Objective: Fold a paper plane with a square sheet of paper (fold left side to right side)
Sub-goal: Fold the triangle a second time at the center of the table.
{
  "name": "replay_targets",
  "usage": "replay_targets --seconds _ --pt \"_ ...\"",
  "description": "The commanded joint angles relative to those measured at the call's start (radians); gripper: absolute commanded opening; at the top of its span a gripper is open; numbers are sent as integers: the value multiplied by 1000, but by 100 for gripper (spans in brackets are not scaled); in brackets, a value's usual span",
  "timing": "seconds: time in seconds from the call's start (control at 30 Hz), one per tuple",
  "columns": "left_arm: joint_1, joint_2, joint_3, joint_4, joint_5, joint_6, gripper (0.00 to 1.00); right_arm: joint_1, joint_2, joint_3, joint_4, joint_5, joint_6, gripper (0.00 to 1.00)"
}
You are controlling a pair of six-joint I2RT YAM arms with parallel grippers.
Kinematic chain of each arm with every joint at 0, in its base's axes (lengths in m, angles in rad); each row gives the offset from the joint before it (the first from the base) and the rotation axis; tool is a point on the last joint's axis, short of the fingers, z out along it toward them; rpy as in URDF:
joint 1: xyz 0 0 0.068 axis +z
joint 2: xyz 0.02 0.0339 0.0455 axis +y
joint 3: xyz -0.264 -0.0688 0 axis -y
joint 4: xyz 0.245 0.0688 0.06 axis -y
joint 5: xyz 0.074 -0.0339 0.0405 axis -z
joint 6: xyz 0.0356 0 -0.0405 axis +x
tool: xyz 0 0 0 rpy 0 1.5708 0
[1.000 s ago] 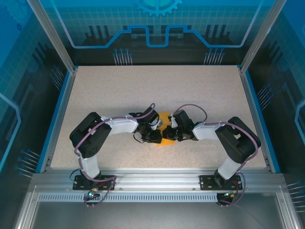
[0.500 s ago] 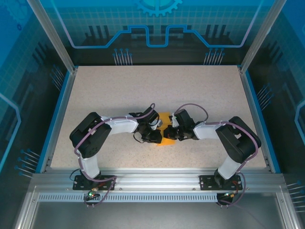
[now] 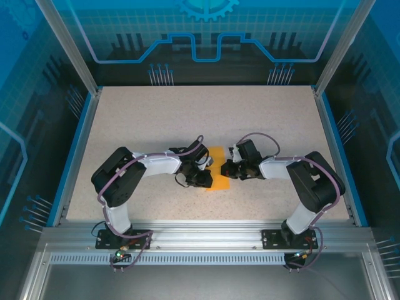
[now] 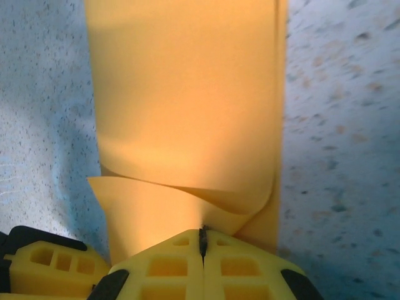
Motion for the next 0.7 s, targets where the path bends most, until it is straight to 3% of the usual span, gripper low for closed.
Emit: replay_targets --seconds 0.0,0.33,0.5,0.67 --pt "2 31 -30 -75 -47 -2 17 -50 -2 24 -51 52 -37 0" --pt "2 16 -37 -63 -42 0 17 -141 -9 50 -66 1 -74 0" --pt "2 1 -40 -49 -39 -3 17 -115 -89 27 -69 -1 -65 0" --pt "2 -7 -42 -45 -40 -5 17 -28 -88 1 -4 -18 -9 0"
